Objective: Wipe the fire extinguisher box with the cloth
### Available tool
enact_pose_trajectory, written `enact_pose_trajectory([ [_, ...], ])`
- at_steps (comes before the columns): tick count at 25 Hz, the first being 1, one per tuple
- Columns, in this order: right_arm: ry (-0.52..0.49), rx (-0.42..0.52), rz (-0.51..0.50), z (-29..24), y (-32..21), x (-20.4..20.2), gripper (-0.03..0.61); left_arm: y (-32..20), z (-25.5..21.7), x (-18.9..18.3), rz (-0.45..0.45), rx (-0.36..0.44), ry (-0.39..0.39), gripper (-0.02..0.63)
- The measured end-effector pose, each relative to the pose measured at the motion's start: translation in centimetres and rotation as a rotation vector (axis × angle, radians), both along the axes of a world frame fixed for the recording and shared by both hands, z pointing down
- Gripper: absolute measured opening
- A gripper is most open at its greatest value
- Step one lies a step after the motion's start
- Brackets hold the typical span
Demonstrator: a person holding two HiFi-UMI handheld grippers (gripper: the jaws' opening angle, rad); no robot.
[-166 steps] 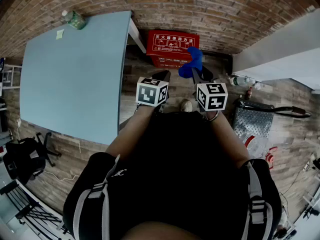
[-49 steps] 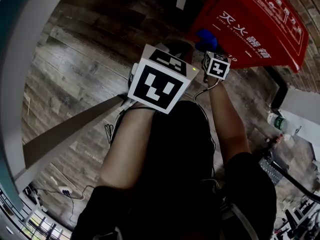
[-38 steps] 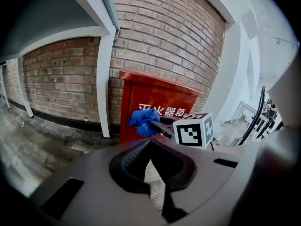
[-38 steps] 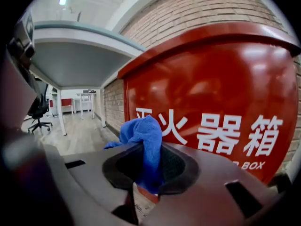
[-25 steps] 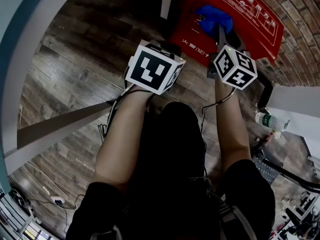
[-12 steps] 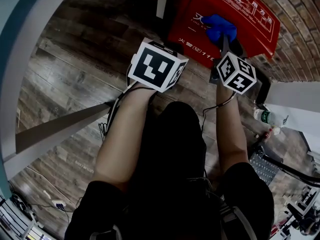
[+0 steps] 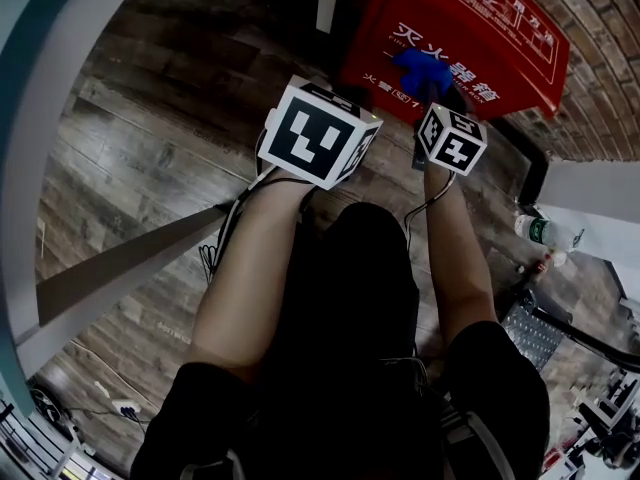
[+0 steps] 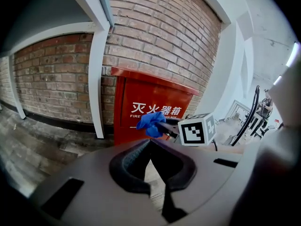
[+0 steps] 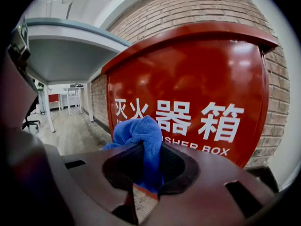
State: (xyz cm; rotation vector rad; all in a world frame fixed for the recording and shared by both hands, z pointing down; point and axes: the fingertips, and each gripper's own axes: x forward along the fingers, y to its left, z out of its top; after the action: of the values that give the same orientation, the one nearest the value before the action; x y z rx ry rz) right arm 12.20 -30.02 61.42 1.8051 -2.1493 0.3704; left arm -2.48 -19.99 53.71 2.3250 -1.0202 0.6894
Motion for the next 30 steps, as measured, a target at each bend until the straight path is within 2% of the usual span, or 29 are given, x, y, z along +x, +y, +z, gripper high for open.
enact_pose_trajectory([
  [8, 0.02, -0.103, 0.02, 5.5, -1.0, -0.8, 0.089, -0.5, 0.0, 0.8, 0.026, -0.014, 0.035, 0.008],
  [14, 0.07, -0.118, 0.006, 6.7, -1.3, -1.3, 0.089, -0.6, 0.1, 1.0, 0.042, -0.023, 0.055, 0.008],
  [20, 0.067, -0.138, 0.007, 7.9, -1.6, -2.0, 0.089, -0.3, 0.1, 0.4, 0.04, -0.027, 0.053, 0.008],
  [26, 0.033, -0.234, 0.02, 11.1, -1.4, -2.7, 0.089, 0.0, 0.4, -0.2, 0.041, -0.036, 0.042, 0.008],
  [30, 0.015, -0.343, 0.058, 15.0, -0.8, -2.1, 0.089, -0.1, 0.4, -0.8, 0.031, -0.025, 0.044, 0.008],
])
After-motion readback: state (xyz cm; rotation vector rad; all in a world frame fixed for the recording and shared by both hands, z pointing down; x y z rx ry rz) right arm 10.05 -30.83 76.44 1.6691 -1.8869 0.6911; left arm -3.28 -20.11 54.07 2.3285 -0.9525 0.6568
